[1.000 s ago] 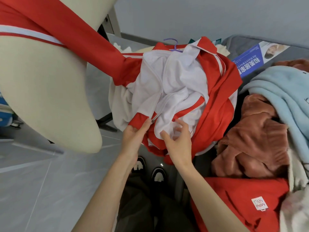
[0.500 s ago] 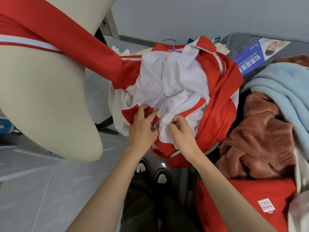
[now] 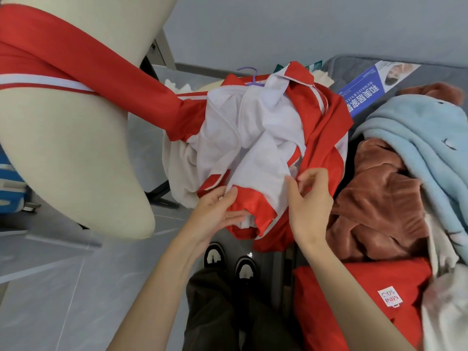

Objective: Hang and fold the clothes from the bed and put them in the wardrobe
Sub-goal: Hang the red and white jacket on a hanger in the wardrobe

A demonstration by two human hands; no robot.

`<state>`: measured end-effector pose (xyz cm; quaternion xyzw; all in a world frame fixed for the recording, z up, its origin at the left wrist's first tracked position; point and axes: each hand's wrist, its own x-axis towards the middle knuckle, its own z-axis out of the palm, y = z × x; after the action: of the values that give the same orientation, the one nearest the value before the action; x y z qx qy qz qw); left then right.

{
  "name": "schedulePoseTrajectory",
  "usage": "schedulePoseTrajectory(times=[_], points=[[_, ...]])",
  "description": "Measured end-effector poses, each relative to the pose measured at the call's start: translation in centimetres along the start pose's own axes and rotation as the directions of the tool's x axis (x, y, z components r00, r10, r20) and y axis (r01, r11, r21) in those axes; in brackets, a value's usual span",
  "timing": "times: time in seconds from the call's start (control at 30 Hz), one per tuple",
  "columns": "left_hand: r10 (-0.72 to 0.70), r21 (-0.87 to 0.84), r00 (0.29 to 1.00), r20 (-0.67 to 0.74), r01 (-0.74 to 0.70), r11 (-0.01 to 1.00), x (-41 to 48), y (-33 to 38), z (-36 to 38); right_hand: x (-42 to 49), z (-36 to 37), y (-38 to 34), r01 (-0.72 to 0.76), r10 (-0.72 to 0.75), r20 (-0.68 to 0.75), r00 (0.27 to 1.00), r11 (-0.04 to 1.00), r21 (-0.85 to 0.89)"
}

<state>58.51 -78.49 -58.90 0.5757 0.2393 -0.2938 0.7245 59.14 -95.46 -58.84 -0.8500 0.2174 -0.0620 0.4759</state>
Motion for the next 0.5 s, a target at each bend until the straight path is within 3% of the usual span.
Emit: schedulePoseTrajectory(times=[0.1, 0.2, 0.27, 0.3, 0.4, 0.5], points=[[-0.06, -0.004, 0.998, 0.013, 0.06, 0.998, -1.3, -0.1, 1.5, -2.1, -1.5, 0.2, -0.237, 0.187, 0.251, 0.95, 0.953, 0.188], [-0.043, 0.073, 0.998, 0.046, 0.04, 0.997, -2.3, 0.1, 2.7, -4.5, -3.1, 0.4, -0.568, 0.369, 0.57, 0.734, 0.794, 0.216], [-0.037, 0.089, 0.993, 0.11, 0.027, 0.996, -2.9, 0.2, 3.2, -5.7, -3.8, 0.9, -0.678, 0.389, 0.684, 0.617, 0.704, 0.211], [-0.038, 0.097, 0.989, 0.142, 0.024, 0.995, -3.1, 0.3, 3.4, -6.1, -3.9, 1.1, -0.695, 0.377, 0.695, 0.612, 0.675, 0.247], [-0.012, 0.206, 0.989, 0.145, -0.019, 0.978, -3.4, 0.1, 4.2, -6.6, -3.9, 1.5, -0.671, 0.34, 0.637, 0.692, 0.628, 0.393], [0.027, 0.273, 0.996, 0.081, -0.048, 0.961, -3.1, -0.2, 4.5, -6.3, -3.7, 1.5, -0.61, 0.293, 0.608, 0.738, 0.674, 0.416]])
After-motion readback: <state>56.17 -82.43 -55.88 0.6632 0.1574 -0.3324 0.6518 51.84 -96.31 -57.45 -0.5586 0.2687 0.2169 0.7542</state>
